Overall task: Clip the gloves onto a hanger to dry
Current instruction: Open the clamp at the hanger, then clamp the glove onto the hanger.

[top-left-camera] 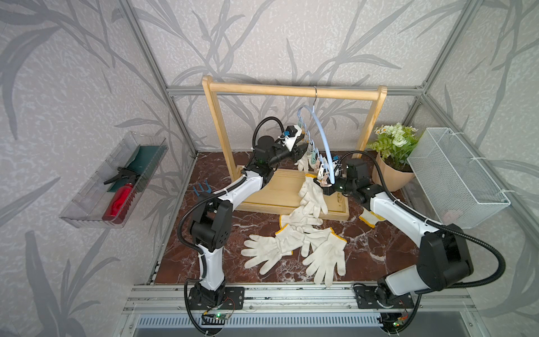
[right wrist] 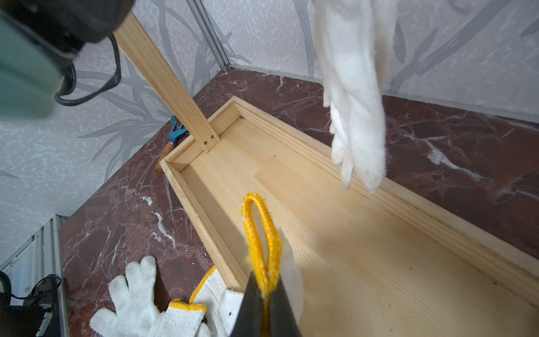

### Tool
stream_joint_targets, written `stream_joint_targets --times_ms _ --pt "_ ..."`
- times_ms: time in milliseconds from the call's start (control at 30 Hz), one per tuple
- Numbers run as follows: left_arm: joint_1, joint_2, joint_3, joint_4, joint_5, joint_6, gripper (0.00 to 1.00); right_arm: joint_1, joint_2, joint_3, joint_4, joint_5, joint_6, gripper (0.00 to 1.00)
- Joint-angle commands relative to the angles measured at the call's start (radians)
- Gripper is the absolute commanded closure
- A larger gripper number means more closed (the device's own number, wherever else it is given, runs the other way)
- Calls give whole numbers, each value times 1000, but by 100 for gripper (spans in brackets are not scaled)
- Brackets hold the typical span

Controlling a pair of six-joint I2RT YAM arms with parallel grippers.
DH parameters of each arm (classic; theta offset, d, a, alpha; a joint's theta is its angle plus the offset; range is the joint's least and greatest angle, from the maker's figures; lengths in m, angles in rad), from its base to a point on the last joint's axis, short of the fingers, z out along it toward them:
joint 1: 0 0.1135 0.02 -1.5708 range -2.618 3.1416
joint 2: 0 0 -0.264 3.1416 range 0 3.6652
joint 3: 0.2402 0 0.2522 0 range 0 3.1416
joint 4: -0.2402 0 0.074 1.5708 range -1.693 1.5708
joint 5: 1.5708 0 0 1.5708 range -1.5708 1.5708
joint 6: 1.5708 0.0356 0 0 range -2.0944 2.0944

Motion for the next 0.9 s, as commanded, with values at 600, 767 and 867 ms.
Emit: stream_joint_targets --times_ms 600,767,867 --pt "-5 -57 -4 32 23 -7 71 5 -29 -20 45 -17 2 100" --pt "-3 -56 -3 32 24 -20 80 5 -12 -3 53 -31 -7 100" --pt "0 -58 0 23 30 -28 86 5 4 23 53 -52 -22 100"
